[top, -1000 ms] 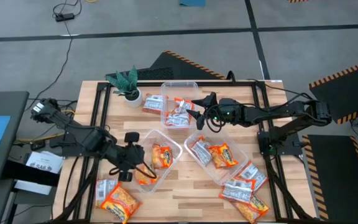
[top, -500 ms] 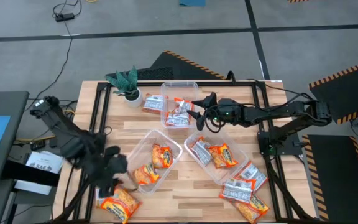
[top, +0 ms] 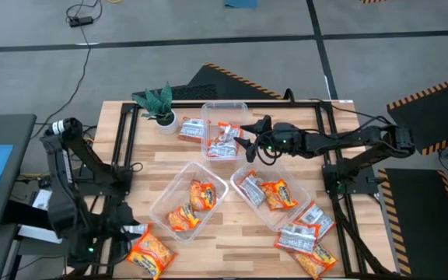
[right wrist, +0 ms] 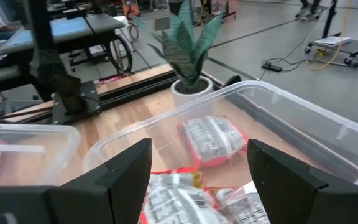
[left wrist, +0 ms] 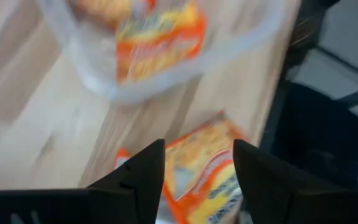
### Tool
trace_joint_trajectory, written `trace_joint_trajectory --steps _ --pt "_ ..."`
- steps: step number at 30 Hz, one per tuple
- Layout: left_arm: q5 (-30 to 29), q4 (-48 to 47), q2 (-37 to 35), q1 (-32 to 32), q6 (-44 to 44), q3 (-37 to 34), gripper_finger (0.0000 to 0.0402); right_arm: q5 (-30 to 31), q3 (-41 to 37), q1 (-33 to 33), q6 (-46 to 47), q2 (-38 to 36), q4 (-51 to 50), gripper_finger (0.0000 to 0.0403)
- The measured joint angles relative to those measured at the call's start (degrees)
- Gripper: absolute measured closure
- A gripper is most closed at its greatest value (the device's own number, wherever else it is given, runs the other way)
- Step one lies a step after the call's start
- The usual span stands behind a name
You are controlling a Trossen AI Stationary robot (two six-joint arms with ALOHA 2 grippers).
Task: Sort Maruchan noodles
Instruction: Put the noodle pack into the bottom left transparent bin
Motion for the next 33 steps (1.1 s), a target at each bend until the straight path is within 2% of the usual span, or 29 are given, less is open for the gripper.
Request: trace_joint_trajectory --steps 5,10,13,15,25,33 --pt "6.7 16.4 0.0 1.5 0.1 -10.6 0.0226 0.0 0.0 -1.7 0.0 0.0 0.2 0.0117" --pt "4.8 29.3 0.0 1.6 2.8 -14.9 0.0227 0.0 0.0 -3.0 0.1 0.0 0.4 0.0117" --pt "4.5 30.5 0.6 2.9 1.3 -15.5 0.0226 0.0 0.0 -3.6 0.1 0.0 1.0 0.0117" --pt "6.4 30.3 1.9 4.2 2.1 -15.5 0.0225 -0.1 0.0 -4.0 0.1 0.0 1.4 0.0117" --pt "23.7 31.8 9.1 12.5 17.1 -15.5 0.0225 -0.4 0.0 -5.2 0.0 0.0 0.7 0.0117" --pt "22.5 31.5 12.5 12.7 23.9 -12.9 0.0225 -0.4 0.0 -5.2 0.0 0.0 0.3 0.0117"
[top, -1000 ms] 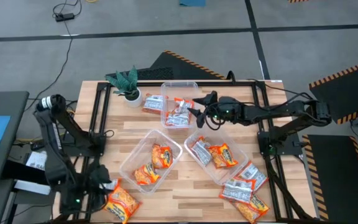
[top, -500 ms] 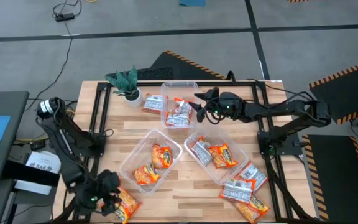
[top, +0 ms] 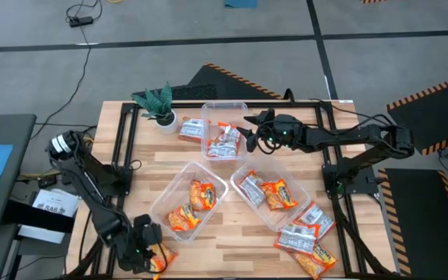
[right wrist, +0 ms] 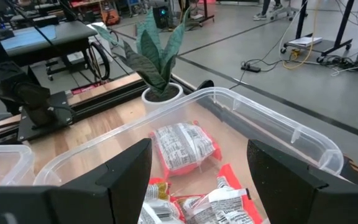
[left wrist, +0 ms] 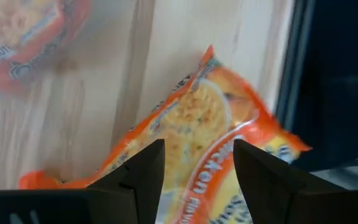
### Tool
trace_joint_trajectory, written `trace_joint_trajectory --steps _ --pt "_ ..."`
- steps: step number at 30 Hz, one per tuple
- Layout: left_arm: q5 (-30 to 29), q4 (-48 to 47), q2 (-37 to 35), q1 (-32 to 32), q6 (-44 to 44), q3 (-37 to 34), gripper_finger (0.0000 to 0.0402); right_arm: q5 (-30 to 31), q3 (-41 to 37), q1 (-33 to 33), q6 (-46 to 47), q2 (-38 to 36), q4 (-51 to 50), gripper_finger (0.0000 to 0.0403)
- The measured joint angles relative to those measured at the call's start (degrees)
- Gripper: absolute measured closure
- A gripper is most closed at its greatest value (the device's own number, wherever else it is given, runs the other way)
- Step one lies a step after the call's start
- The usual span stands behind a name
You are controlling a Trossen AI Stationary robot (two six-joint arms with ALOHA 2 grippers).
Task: Sort Maruchan noodles
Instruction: Put the noodle pack into the bottom left transparent bin
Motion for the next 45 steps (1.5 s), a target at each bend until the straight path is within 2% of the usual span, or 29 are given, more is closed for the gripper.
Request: trace_joint_trajectory --steps 9,15,18,23,26,31,35,45 --pt "5.2 -0.1 8.8 -0.3 6.8 2.4 0.0225 0.0 0.0 0.0 0.0 0.0 0.0 0.0117" --pt "5.9 -2.3 9.8 -0.3 6.9 2.6 0.0235 0.0 0.0 0.0 0.0 0.0 0.1 0.0117" --pt "5.3 -3.4 9.8 -0.3 7.9 2.6 0.0271 0.0 0.0 0.0 0.0 0.0 0.1 0.0117" --pt "4.3 -4.7 9.8 0.6 10.5 2.5 0.038 0.0 0.0 0.0 0.0 0.0 0.1 0.0117" --pt "4.7 -4.4 9.8 1.3 11.1 2.5 0.0395 0.0 0.0 0.0 0.0 0.0 0.0 0.0117" --pt "4.1 -5.2 7.9 1.7 13.6 4.2 0.0401 0.0 0.0 0.0 0.0 0.0 0.0 0.0117" --pt "2.1 -4.9 3.5 1.7 15.4 7.1 0.0401 0.0 0.0 0.0 0.0 0.0 0.2 0.0117" --pt "1.7 -4.7 -6.8 1.7 14.5 10.1 0.0401 0.0 0.0 0.0 -0.1 0.0 -0.2 0.0117"
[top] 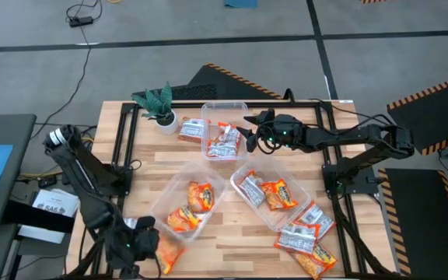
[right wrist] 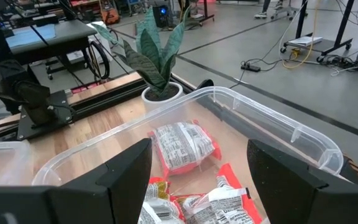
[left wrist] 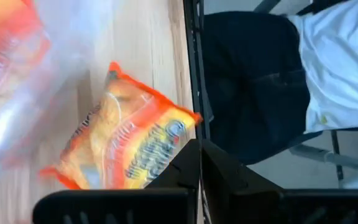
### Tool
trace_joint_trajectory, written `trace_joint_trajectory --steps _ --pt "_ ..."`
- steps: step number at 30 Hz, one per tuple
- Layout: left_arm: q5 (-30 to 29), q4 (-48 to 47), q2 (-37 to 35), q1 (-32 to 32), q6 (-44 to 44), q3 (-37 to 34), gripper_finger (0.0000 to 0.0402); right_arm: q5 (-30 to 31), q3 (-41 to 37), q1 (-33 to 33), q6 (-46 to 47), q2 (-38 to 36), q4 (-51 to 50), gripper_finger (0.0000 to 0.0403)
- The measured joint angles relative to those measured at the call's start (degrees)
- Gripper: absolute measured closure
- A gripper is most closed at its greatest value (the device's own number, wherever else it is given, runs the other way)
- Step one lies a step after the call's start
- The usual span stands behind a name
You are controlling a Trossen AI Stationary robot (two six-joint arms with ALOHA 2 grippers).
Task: Sort Maruchan noodles
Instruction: Put the noodle pack into the bottom left transparent bin
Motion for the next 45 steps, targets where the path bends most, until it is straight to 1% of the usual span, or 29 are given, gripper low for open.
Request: trace_joint_trajectory --steps 4,8,10,12,17,19,21,23,27,29,32,35,38,42,45 --pt "-1.7 -2.0 -1.7 0.0 -0.3 0.0 0.0401 0.0 0.0 0.0 -0.2 0.0 0.0 0.0117" --pt "-2.3 -4.3 -1.6 0.0 -0.6 -0.7 0.0401 0.0 0.0 0.0 -0.2 0.0 0.0 0.0117" --pt "-2.5 -4.2 -1.1 0.0 -2.4 -1.9 0.0401 0.0 0.0 0.0 -0.2 0.0 -0.1 0.0117" --pt "-2.7 -4.3 -0.2 -0.1 -6.1 -3.0 0.0401 0.0 0.0 0.0 -0.2 0.0 -0.2 0.0117" --pt "-3.5 -3.9 3.0 -1.0 -18.8 -5.5 0.0398 0.0 0.0 0.0 -0.1 0.0 -0.3 0.0117" --pt "-2.1 -2.7 4.5 -1.8 -22.1 -6.2 0.0388 0.0 0.0 0.0 -0.2 0.0 -0.3 0.0117" --pt "-1.8 -2.1 5.9 -2.7 -23.2 -6.2 0.0372 0.0 0.0 0.0 -0.2 0.0 -0.3 0.0117" --pt "-2.3 -1.2 7.4 -3.5 -21.7 -6.2 0.0352 0.0 0.0 0.0 -0.9 0.0 -0.3 0.0117" --pt "-5.6 1.2 10.5 -4.6 -16.8 -6.1 0.0304 0.0 0.0 -0.3 -0.9 0.0 -0.3 0.0117" --pt "-5.4 1.7 12.1 -4.6 -15.8 -6.1 0.0279 0.0 0.0 -0.4 -0.9 0.0 -0.3 0.0117" --pt "-3.5 1.2 14.1 -4.2 -14.5 -5.0 0.0242 0.0 0.0 -0.9 -0.9 0.0 -0.3 0.0117" --pt "-2.5 0.7 14.5 -3.4 -13.0 -3.7 0.0213 0.0 0.0 -1.1 -0.9 0.0 -0.3 0.0117" --pt "-3.7 0.0 14.5 -2.7 -10.8 -2.4 0.0194 0.0 0.0 -1.1 -0.9 0.0 -0.3 0.0117" --pt "-4.5 -2.1 15.6 -2.7 -8.6 -2.3 0.0188 0.0 0.0 -1.1 -1.0 0.0 -0.3 0.0117" --pt "-2.9 -3.0 17.9 -2.7 -6.4 -2.3 0.0187 0.0 0.0 -1.1 -1.2 0.0 -0.3 0.0117"
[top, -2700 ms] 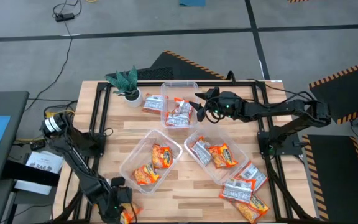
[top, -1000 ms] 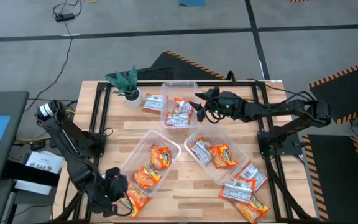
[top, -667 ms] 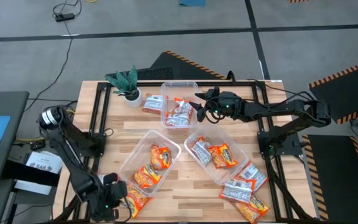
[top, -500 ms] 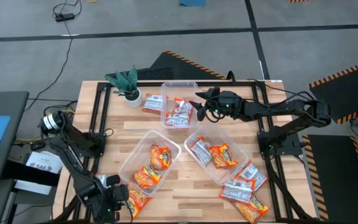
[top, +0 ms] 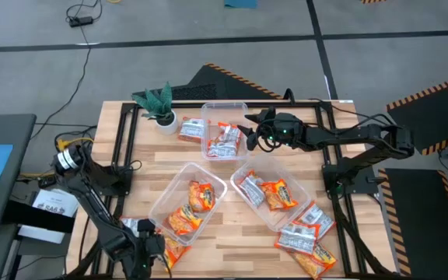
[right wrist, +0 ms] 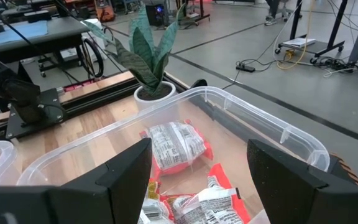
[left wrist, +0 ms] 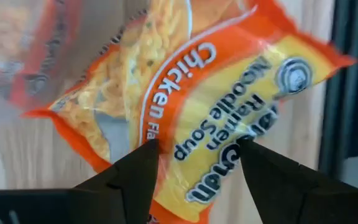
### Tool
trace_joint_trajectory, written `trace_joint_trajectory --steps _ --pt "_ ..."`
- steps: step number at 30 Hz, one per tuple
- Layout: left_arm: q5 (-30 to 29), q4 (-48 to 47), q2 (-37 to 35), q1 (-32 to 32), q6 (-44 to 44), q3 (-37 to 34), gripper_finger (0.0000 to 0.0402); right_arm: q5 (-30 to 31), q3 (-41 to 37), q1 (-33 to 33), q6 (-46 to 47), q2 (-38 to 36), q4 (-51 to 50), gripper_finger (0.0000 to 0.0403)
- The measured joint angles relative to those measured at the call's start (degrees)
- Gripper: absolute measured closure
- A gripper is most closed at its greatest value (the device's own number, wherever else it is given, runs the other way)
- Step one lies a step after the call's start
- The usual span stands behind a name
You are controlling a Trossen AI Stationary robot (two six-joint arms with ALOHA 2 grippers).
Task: Sort Maruchan noodles
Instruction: Put the noodle pack into the bottom left transparent bin
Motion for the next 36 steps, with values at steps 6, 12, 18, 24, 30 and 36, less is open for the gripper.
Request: trace_joint_trajectory --steps 6,12,18,24,30,36 --pt "1.1 -0.4 3.5 0.0 4.3 1.1 0.0187 0.0 0.0 0.0 0.1 0.0 -0.1 0.0117" --pt "-0.8 -3.4 5.7 -0.3 3.4 1.1 0.0192 0.0 0.0 0.0 0.2 0.0 -0.1 0.0117" --pt "0.7 -3.9 7.2 -0.5 3.2 1.2 0.027 0.0 0.0 0.0 0.2 0.0 -0.2 0.0117" --pt "6.8 -4.6 6.6 -0.3 3.3 1.4 0.0389 0.0 0.0 0.0 0.2 0.0 -0.1 0.0117" --pt "13.1 -5.3 3.0 -0.3 5.8 4.2 0.0401 0.0 0.0 0.0 0.2 0.0 0.0 0.0117" --pt "14.8 -5.2 -3.5 1.0 5.7 7.5 0.0401 0.0 0.0 0.0 0.2 0.0 0.0 0.0117"
